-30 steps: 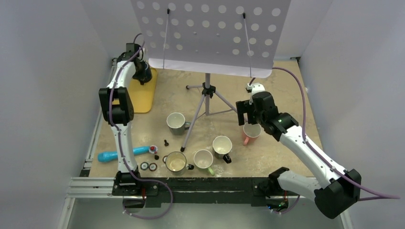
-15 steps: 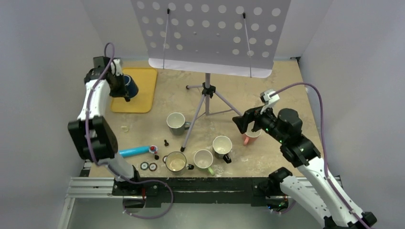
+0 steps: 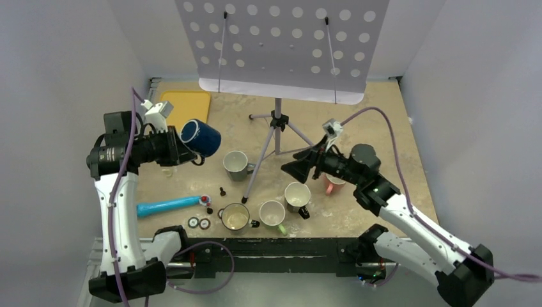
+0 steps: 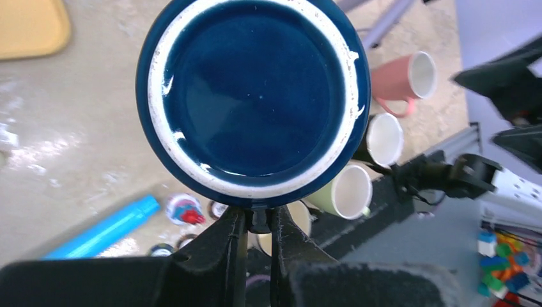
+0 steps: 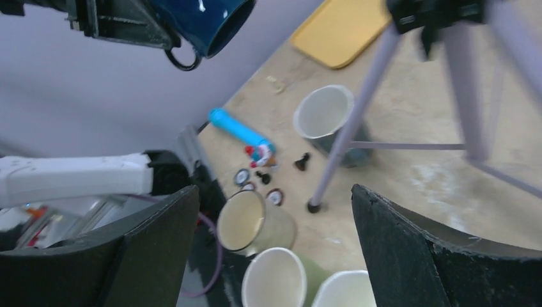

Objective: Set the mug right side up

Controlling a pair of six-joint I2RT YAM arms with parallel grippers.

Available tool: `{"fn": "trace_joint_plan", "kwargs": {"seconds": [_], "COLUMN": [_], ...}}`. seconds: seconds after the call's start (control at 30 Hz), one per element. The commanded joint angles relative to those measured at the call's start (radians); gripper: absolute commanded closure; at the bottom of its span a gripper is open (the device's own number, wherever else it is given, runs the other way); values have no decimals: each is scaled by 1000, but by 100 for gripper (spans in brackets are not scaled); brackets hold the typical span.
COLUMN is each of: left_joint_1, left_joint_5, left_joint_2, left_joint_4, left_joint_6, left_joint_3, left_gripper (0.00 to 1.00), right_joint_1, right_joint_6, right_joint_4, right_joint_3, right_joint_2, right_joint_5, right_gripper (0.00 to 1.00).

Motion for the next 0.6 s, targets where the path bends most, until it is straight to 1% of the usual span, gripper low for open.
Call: {"fn": "trace_joint_plan", "kwargs": {"seconds": [0.0,0.07,0.13,0.23,0.3,0.43,0.57], "left_joint_1": [1,1,1,-7,-10,-13,-14], "left_joint_5": [198,249,299,321,331,368,399], "left_joint_2": [-103,-117,-140,-178,-184,-206,-216], "left_joint_4": [-112,-166,-179,-143,-149,-123,-114], "left_joint_6": [-46,-45,-59,-108,-111,-139,-150], "left_joint_3": [76,89,78,50,46,17,-7], "left_gripper": [100,100,100,100,100,100,100], "right_joint_1": [181,248,302,371,406,422,432], "right_joint_6": [81,133,178,170,175,192,245], "right_joint_4": [221,328,417,442,502,572,681], "right_joint_3": [102,121,138,234,283,360,421], "right_joint_2": [136,222,296,411,472,559,640], "right_joint_5": [3,11,16,-5,-30,-23,-54], "right_gripper": [7,7,7,7,7,8,10]}}
